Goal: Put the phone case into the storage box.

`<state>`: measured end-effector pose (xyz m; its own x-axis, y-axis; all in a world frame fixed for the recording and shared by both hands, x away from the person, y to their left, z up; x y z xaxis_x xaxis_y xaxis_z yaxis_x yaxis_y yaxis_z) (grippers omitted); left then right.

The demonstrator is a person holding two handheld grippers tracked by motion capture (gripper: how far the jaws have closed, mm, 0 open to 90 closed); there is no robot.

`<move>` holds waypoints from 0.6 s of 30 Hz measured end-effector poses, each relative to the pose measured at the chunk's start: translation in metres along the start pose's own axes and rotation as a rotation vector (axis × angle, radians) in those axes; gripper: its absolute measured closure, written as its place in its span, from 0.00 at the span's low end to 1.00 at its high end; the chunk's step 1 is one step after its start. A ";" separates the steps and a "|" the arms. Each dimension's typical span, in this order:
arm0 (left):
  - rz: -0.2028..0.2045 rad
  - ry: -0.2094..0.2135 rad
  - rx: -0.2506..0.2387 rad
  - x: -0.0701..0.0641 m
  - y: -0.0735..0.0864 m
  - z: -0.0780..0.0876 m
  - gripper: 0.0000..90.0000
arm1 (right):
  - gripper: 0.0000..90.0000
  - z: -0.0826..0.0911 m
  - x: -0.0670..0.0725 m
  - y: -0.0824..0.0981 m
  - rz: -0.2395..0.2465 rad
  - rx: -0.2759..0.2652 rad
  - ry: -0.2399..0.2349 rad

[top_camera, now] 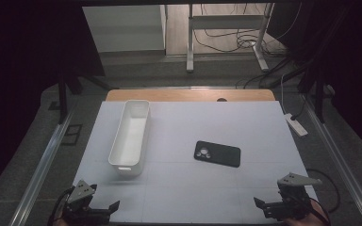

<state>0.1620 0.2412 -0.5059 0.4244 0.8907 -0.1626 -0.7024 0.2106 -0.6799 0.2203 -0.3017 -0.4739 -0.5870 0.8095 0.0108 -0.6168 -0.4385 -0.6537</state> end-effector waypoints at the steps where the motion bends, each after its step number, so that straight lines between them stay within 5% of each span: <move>1: 0.002 0.001 0.000 0.000 0.000 0.000 0.01 | 0.00 0.000 0.000 -0.001 0.001 -0.005 -0.004; 18: -0.002 0.004 0.000 0.000 0.000 0.000 0.01 | 0.00 -0.005 0.002 -0.012 0.039 -0.013 -0.046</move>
<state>0.1620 0.2412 -0.5060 0.4281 0.8886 -0.1646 -0.7014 0.2119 -0.6805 0.2296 -0.2929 -0.4702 -0.6338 0.7732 0.0195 -0.5861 -0.4637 -0.6644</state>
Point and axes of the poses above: each handheld gripper's, and its own axes: z roughly backward along the jaws, y roughly out of its underside, x roughly to its left, the point moved 2 cm from there along -z, roughly forward along the jaws, and after that the axes turned 4 degrees about z, right-handed, at the moved point
